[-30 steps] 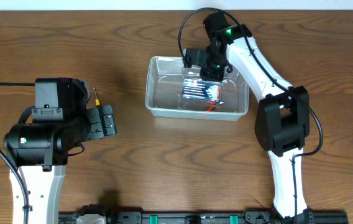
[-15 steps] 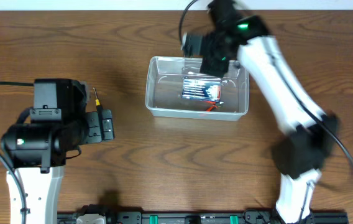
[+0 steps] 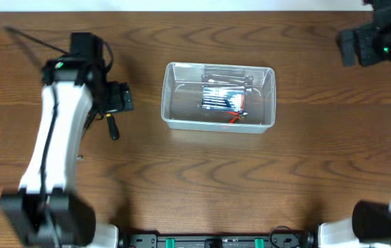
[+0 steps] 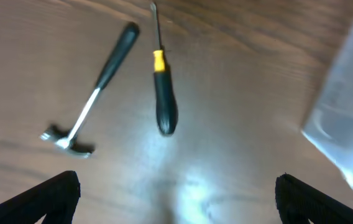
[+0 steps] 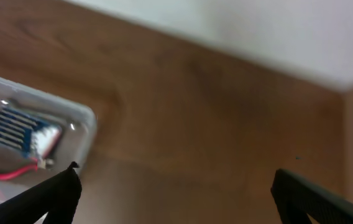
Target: Pack container
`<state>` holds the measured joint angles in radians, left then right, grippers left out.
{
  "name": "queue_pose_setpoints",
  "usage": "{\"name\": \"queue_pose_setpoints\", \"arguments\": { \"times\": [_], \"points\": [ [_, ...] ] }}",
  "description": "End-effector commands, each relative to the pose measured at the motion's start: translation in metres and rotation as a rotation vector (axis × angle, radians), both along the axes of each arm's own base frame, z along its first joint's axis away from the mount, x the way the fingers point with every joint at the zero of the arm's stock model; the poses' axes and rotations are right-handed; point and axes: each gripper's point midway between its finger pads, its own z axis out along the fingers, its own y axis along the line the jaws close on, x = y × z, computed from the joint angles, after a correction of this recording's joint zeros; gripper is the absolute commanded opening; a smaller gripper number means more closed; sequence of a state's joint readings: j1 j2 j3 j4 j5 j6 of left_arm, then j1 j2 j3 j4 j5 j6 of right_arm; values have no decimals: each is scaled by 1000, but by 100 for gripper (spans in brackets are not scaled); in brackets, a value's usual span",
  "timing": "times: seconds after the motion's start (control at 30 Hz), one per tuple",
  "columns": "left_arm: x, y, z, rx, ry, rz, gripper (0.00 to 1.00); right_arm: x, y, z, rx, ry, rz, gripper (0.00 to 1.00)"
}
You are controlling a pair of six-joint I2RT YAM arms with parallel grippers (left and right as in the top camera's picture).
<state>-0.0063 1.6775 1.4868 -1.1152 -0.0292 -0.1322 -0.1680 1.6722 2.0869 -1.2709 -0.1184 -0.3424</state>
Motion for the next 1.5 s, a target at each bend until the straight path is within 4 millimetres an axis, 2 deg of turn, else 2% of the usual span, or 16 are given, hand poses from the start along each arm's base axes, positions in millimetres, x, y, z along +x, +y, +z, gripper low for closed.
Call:
{"name": "queue_pose_setpoints", "arguments": {
  "times": [0.0, 0.13, 0.23, 0.3, 0.43, 0.67, 1.0, 1.47],
  "points": [
    [8, 5, -26, 10, 54, 24, 98, -1, -18, -30, 118, 99, -99, 99],
    [12, 6, -65, -19, 147, 61, 98, -1, -30, -61, 151, 207, -130, 99],
    [9, 12, -88, -40, 213, 85, 98, 5, -31, -80, 166, 260, -131, 99],
    [7, 18, -98, -51, 242, 107, 98, 8, -31, -89, 172, 282, -130, 99],
    [7, 24, -106, -85, 252, 133, 98, 13, -32, -101, 177, 308, -130, 99],
    [22, 13, -117, -163, 210, 131, 98, 15, -33, -105, 178, 314, -131, 99],
    [29, 14, -124, -161, 176, 131, 98, 16, -33, -105, 175, 311, -127, 99],
    [25, 19, -146, -135, 225, 137, 98, 15, -33, -105, 172, 311, -121, 99]
  ]
}}
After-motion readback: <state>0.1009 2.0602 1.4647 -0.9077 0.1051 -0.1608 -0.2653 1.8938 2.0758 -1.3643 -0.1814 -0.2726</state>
